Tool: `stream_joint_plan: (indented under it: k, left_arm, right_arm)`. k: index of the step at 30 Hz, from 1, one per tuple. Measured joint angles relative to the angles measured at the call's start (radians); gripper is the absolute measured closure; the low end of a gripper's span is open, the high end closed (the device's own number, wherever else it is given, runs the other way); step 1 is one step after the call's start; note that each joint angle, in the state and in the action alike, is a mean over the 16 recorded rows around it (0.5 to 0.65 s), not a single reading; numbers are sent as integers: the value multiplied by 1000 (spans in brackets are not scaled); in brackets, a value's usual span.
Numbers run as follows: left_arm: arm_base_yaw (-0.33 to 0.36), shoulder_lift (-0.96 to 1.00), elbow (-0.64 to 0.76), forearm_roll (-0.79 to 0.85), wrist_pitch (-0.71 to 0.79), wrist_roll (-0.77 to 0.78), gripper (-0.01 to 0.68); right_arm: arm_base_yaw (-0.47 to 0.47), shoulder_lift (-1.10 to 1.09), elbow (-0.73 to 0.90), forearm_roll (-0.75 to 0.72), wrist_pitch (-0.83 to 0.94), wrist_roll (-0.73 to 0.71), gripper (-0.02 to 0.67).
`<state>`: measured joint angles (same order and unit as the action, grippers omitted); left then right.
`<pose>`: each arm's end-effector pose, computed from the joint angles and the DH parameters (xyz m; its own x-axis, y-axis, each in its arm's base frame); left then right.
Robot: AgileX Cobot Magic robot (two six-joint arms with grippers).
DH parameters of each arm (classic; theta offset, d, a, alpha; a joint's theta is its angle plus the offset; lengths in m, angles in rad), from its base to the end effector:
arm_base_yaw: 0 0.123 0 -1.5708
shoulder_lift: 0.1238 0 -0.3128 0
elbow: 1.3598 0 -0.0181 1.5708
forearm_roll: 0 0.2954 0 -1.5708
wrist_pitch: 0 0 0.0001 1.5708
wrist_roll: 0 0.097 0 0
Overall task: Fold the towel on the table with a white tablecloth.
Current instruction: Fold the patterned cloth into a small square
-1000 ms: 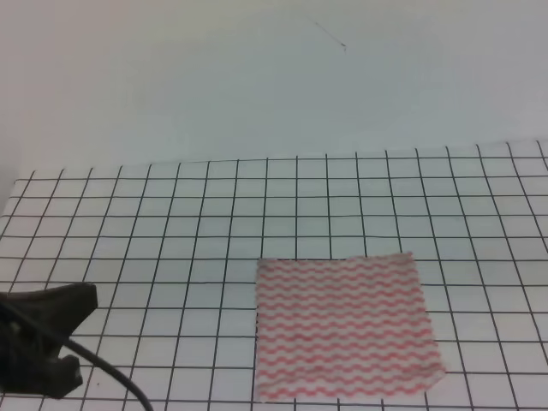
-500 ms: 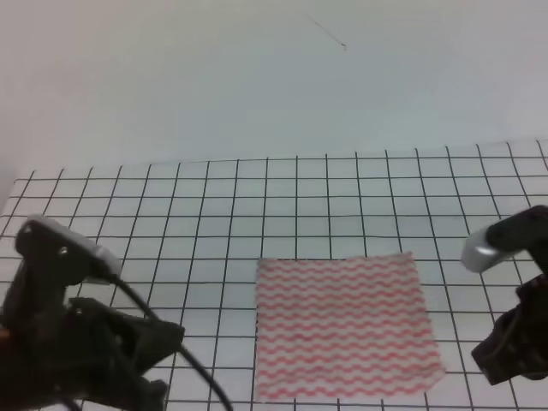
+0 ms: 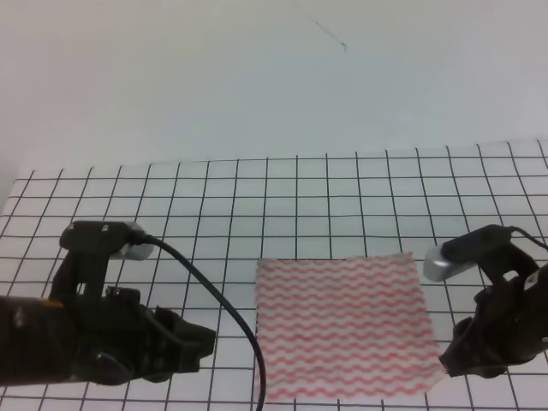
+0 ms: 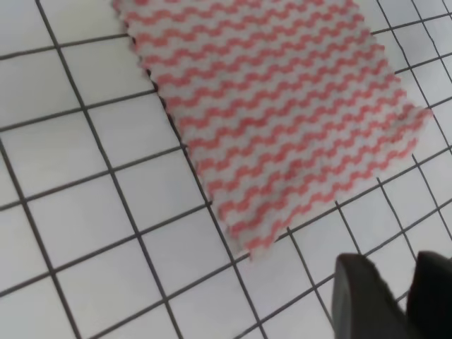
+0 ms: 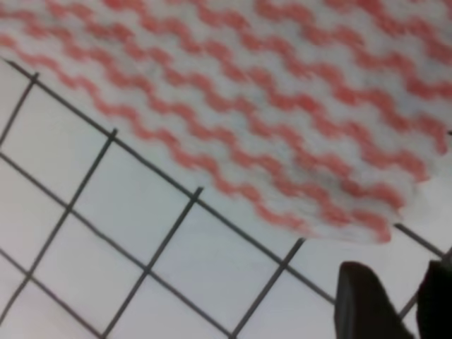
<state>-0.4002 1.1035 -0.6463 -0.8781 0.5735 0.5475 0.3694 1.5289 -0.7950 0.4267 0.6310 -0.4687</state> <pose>0.2056 -0.1310 0.2667 -0.7693 0.0871 -0.6330 0.4602 0.7627 -0.4544 0.2743 0.1316 0.1824 -0.8244 -0.4405 -0.3554 -0.5252 0.8295 0.1903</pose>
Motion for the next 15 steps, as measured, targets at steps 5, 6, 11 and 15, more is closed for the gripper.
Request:
stream_joint_plan:
  k: [5, 6, 11, 15]
  left_arm:
    - [0, 32, -20, -8, 15, -3, 510]
    - [0, 36, -23, -9, 17, -2, 509]
    - [0, 41, -29, -11, 22, 3, 504]
    - [0, 41, -29, -10, 27, 4, 504]
  right_arm:
    - [0, 92, -16, 9, -36, -25, 455]
    - [0, 108, -20, 15, -39, -33, 456]
    - [0, 169, -45, 72, -41, -90, 456]
    - [0, 195, -77, 127, -38, -135, 457]
